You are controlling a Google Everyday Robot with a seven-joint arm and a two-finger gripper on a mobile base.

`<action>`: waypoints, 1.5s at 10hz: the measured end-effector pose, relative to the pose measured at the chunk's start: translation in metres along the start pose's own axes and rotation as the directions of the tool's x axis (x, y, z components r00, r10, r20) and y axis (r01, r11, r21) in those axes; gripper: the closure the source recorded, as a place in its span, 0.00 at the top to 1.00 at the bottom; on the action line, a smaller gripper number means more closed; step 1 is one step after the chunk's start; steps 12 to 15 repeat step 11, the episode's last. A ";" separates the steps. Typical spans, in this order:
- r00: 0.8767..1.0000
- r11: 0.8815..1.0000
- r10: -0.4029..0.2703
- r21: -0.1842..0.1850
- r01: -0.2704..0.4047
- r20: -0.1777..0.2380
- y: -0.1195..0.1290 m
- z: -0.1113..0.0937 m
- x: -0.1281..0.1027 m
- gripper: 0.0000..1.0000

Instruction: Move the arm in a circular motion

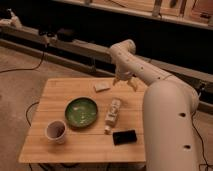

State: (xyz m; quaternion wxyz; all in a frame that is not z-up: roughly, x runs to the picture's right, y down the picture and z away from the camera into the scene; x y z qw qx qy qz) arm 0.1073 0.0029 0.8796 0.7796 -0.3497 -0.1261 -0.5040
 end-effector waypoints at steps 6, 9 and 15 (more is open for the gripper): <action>0.982 0.977 -0.186 0.101 0.186 -0.008 -0.022 -0.017 -0.143 0.80; 0.978 0.970 -0.194 0.163 0.179 0.078 0.014 -0.020 -0.195 0.80; 0.976 0.968 -0.197 0.174 0.179 0.094 0.016 -0.021 -0.204 0.80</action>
